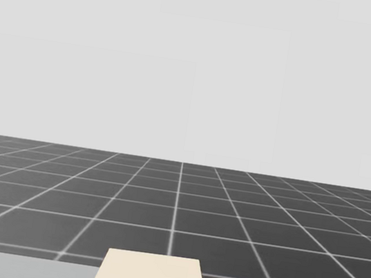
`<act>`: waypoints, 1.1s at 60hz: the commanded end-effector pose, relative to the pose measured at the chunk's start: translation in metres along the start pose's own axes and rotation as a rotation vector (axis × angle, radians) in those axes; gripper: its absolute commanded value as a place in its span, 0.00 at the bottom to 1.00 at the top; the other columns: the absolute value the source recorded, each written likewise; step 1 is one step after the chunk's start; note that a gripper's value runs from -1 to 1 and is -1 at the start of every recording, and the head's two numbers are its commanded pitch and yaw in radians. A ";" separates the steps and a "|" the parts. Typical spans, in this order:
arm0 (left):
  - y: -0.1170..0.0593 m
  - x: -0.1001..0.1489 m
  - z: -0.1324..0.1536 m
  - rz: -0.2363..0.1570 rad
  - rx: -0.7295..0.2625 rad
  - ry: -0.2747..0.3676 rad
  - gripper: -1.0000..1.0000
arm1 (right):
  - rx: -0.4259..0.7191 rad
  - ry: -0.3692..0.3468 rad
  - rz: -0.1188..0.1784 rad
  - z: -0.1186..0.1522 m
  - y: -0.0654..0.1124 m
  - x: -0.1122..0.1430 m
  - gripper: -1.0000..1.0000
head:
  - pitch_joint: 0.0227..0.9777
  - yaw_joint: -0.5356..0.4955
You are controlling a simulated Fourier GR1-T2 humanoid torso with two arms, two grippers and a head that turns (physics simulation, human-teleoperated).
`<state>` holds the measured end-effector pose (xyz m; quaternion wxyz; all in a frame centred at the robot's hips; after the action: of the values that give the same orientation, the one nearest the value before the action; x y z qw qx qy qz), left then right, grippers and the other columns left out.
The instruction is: Retrieve the object from inside the box.
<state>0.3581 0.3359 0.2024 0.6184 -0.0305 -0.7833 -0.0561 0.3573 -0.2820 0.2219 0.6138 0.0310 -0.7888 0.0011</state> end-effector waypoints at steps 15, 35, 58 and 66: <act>-0.005 -0.014 -0.001 -0.013 -0.124 0.155 0.00 | 0.109 0.042 0.007 0.003 0.001 -0.004 0.00 | 0.05 0.52; -0.048 -0.021 0.018 -0.125 -0.494 0.225 0.00 | 0.566 0.043 0.104 0.029 0.046 -0.021 0.00 | 0.05 0.52; -0.071 -0.022 0.030 -0.167 -0.653 0.233 0.00 | 0.885 0.082 -0.008 0.065 0.101 -0.034 0.00 | 0.05 0.52; -0.075 -0.025 0.030 -0.179 -0.664 0.244 0.00 | 0.902 0.116 -0.039 0.074 0.106 -0.054 0.00 | 0.07 0.51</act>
<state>0.3296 0.2729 0.1715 0.6578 -0.1517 -0.6498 -0.3492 0.3045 -0.1887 0.1748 0.5774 0.2835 -0.6924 0.3269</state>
